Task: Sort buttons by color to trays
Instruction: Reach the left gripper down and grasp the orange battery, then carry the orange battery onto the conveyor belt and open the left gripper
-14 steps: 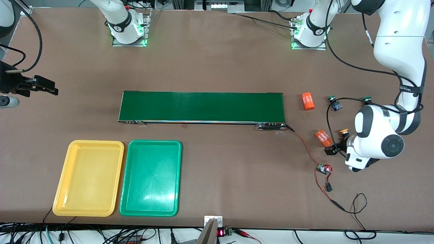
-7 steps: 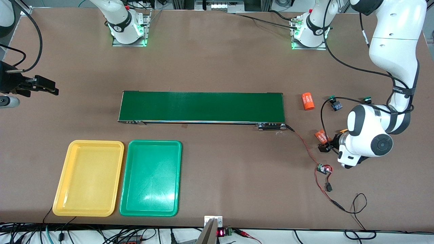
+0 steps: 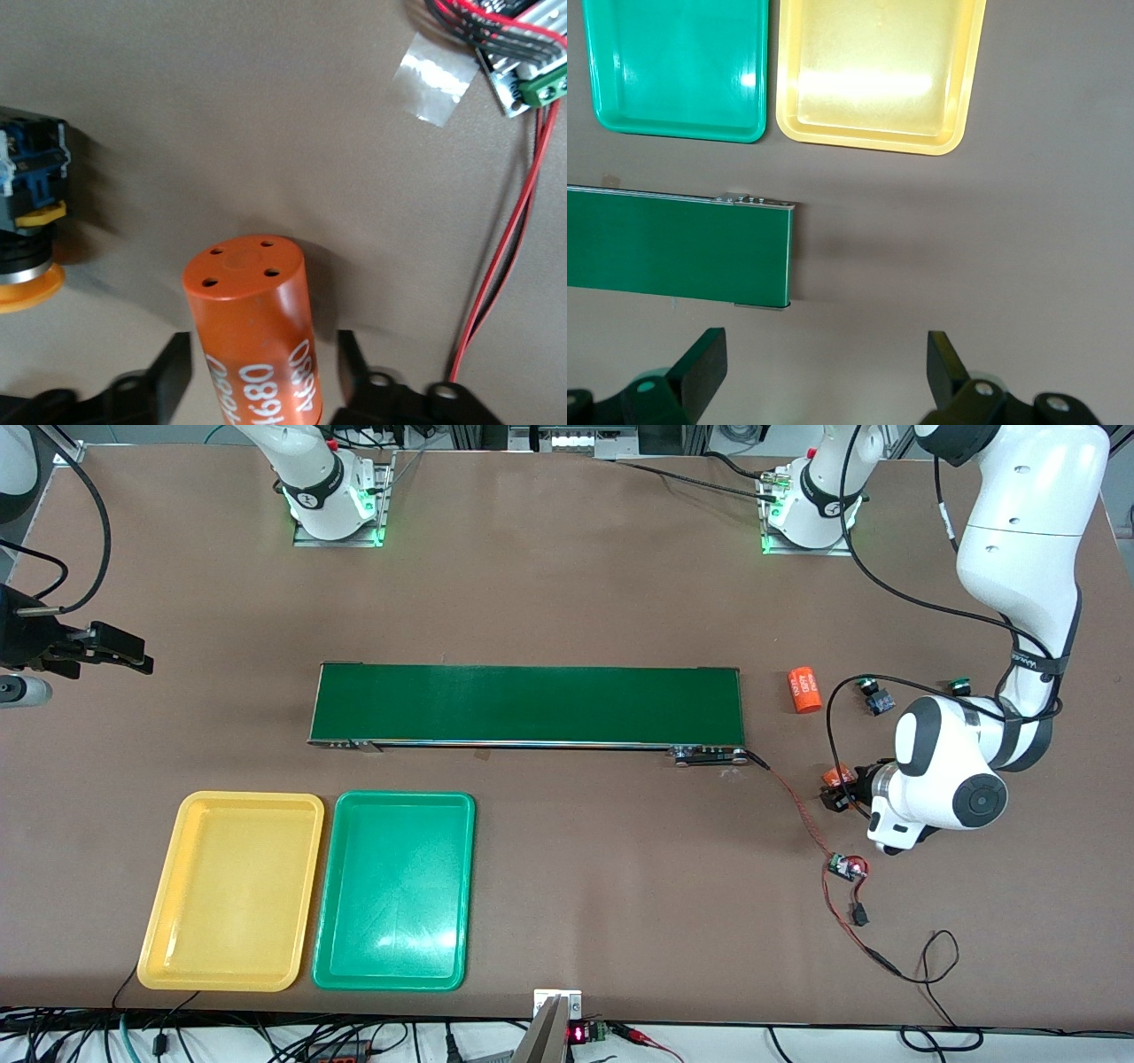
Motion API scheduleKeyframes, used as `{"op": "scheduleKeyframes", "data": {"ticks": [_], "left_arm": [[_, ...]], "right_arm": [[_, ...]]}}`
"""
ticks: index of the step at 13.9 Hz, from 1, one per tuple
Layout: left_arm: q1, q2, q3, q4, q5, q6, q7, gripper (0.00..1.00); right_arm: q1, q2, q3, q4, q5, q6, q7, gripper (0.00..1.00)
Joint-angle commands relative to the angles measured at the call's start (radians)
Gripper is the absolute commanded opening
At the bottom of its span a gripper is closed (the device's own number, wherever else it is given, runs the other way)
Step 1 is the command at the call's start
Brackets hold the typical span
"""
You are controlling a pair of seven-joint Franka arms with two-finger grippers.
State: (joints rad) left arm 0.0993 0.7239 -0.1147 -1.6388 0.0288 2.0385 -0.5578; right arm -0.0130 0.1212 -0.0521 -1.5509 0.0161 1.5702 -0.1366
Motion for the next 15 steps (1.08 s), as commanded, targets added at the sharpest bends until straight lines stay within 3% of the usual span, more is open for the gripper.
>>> {"op": "scheduleKeyframes", "data": {"ticks": [1, 3, 5, 8, 10, 13, 15], "left_arm": [[0.010, -0.030, -0.005, -0.027, -0.003, 0.011, 0.042, 0.18], [0.007, -0.079, -0.008, -0.026, -0.003, 0.002, 0.082, 0.05], [-0.003, -0.157, -0.014, -0.029, -0.001, -0.010, 0.190, 0.03], [-0.019, -0.253, -0.031, -0.042, -0.001, -0.101, 0.603, 0.02], [-0.010, -0.311, -0.084, -0.082, -0.003, -0.158, 0.801, 0.00], [-0.029, -0.392, -0.157, -0.175, -0.001, -0.159, 0.884, 0.00], [-0.132, -0.441, -0.175, -0.223, 0.023, -0.159, 0.888, 0.00]], "right_arm": [[-0.004, 0.000, 0.000, 0.009, 0.018, -0.007, -0.021, 1.00], [-0.004, 0.000, 0.000, 0.009, 0.018, -0.007, -0.021, 1.00], [-0.004, 0.000, 0.000, 0.009, 0.018, -0.007, -0.021, 1.00], [-0.004, 0.000, 0.000, 0.009, 0.018, -0.007, -0.021, 1.00], [-0.004, 0.000, 0.000, 0.011, 0.018, -0.007, -0.020, 1.00], [-0.004, 0.000, 0.000, 0.009, 0.018, -0.007, -0.021, 1.00], [-0.004, 0.002, 0.000, 0.009, 0.018, -0.007, -0.021, 1.00]]}}
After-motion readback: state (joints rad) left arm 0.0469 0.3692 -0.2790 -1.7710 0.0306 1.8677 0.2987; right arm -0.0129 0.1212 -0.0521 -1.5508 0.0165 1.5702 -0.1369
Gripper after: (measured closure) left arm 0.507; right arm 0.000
